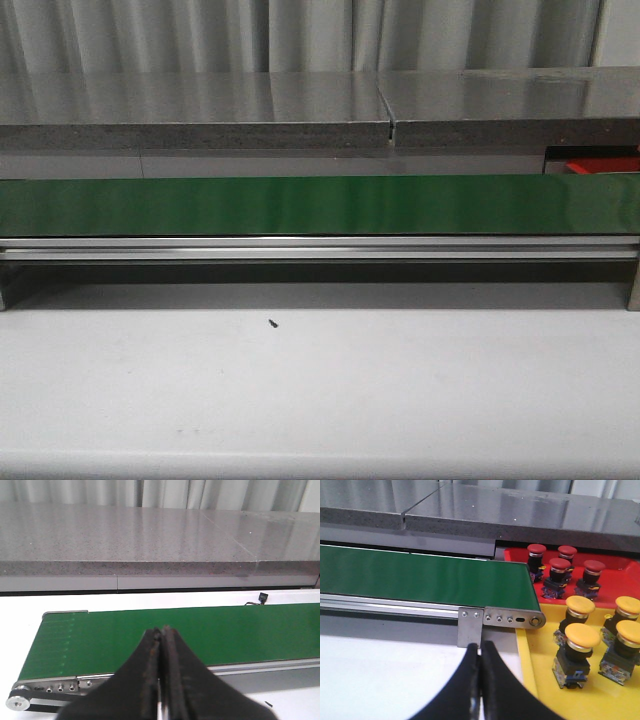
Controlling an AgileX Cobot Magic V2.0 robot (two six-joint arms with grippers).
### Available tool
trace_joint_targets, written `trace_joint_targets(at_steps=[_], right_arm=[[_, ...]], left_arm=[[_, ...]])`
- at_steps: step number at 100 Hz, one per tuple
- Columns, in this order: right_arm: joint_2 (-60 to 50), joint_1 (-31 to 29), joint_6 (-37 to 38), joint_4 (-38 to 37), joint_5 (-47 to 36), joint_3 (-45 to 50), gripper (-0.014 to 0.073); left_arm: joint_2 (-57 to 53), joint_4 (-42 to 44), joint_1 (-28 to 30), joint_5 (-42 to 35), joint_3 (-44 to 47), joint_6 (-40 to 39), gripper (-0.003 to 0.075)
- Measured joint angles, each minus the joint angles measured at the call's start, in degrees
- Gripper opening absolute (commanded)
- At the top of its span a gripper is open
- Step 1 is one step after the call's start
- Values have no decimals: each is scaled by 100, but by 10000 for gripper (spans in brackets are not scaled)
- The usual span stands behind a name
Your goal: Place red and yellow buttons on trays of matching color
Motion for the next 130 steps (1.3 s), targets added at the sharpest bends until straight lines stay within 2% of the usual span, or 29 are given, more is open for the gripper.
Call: trace_joint_targets(at_steps=[29,43,53,67,79,108,130], right_arm=[[0,0,0,0,0,0,-68],[0,0,0,0,0,0,-68],[0,0,0,0,0,0,-68],[0,0,0,0,0,0,-68],[0,0,0,0,0,0,-68],[0,0,0,0,0,0,-68],[0,0,0,0,-13,0,-68]], left_arm=[[0,29,0,-130,0,0,-19],[-83,857,0,-166,0,-86,-19],[-274,2014,0,-108,9,-961,-19],[-691,3887,0,-83,244,-2969,-19],[-1158,4940,0,-143,641,-4205,-19],[-2590,5847,0,-208,1653,-5197,-19],[-2668,5988,133,-235,2044,-5446,-19]])
